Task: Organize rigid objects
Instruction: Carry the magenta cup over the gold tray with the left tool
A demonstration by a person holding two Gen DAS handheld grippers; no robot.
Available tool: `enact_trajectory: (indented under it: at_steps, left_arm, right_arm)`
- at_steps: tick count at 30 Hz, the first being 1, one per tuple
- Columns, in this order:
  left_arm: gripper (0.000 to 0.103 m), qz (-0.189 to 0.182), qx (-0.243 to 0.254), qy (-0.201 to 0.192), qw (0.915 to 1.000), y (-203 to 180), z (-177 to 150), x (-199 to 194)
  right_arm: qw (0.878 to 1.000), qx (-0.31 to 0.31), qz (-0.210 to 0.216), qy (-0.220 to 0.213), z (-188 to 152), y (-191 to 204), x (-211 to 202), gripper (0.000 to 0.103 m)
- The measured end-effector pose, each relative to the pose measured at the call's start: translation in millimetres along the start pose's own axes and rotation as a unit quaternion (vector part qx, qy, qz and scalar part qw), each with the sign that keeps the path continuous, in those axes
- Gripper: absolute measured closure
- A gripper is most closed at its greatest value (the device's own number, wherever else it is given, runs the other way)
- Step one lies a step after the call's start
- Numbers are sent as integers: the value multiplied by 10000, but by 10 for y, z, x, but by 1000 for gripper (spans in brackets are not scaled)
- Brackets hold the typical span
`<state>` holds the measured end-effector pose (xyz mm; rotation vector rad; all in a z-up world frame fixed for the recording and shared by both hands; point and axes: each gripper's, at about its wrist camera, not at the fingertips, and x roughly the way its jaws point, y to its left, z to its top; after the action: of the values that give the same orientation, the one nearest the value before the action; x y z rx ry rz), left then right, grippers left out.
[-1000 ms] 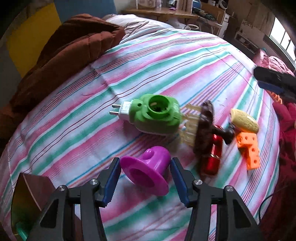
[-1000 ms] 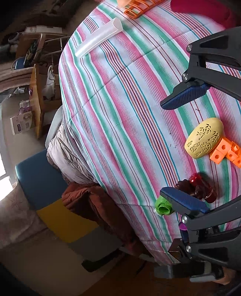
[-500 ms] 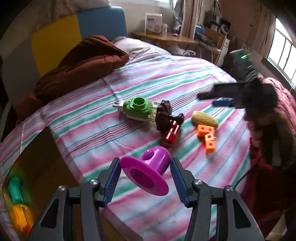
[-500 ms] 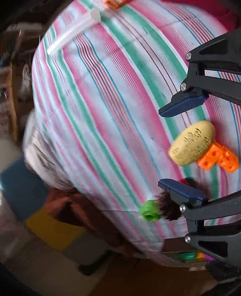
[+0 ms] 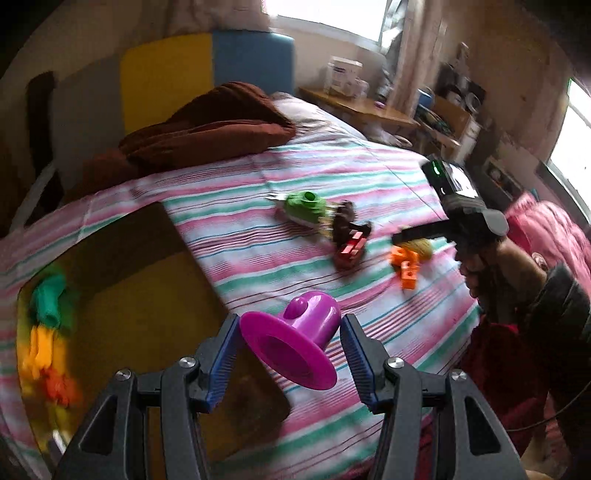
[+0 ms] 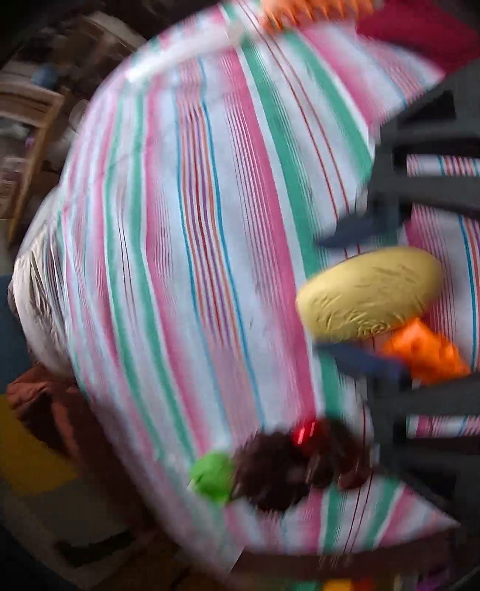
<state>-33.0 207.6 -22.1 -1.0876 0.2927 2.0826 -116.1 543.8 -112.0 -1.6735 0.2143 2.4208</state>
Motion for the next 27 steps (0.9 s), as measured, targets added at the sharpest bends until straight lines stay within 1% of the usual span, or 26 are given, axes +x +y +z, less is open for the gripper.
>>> enact_trajectory:
  at_steps: [3,5,6,8,9,13,15,16,18,20,22,25,27]
  left_arm:
    - [47,152,-486,-115,9986,319,-135,-182]
    - [47,389,-835,-203,9955,584,-252,-340]
    - [47,591,-1047,-267,9924,765,-331,-454]
    - [47,801,-1398,-344,9863,1032,-453,-600]
    - [47,902,-1675,-376,9810,1225,-535,-697]
    - [47,1200,-2361,-442,9633,1697,-763,-896]
    - [47,1253,-2535,-494,9579,1827,-816,-952]
    - [47,1246,-2574,-520,9568,1871,-817,-962]
    - [47,1236,-2569,-562,9568,1891,-787,-946]
    - [47,1180,-2533,-537,9587,1897,-712,-863]
    - [47,1124,-2447,-411,9622,1914,-613,-737]
    - [47,1112,-2180,-256,9693,1905,-403,-495]
    - [47,992,-2065,-130,9733,1931,-241,-279]
  right_arm:
    - [10000,-67,-37,-18,-22,6,8,64]
    - [9999,-97,-54,-23,-39,7,20,63]
    - [10000,-80,-44,-24,-42,3,26,62]
    - [10000,-32,-2,-11,-29,9,58,62]
    - [10000,-8,11,-17,-32,3,62,62]
    - [10000,-55,-24,-48,-46,8,69,62]
    - [9998,-146,-80,-88,-66,17,63,62]
    - [9996,-218,-125,-117,-75,34,62,62]
    - [9987,-410,-246,-175,-96,80,61,63]
    - [9986,-425,-262,-179,-100,78,64,63]
    - [9987,-406,-243,-179,-108,45,59,63]
    - [9984,-453,-282,-195,-74,70,68,63]
    - [9983,-455,-290,-209,-86,76,51,63]
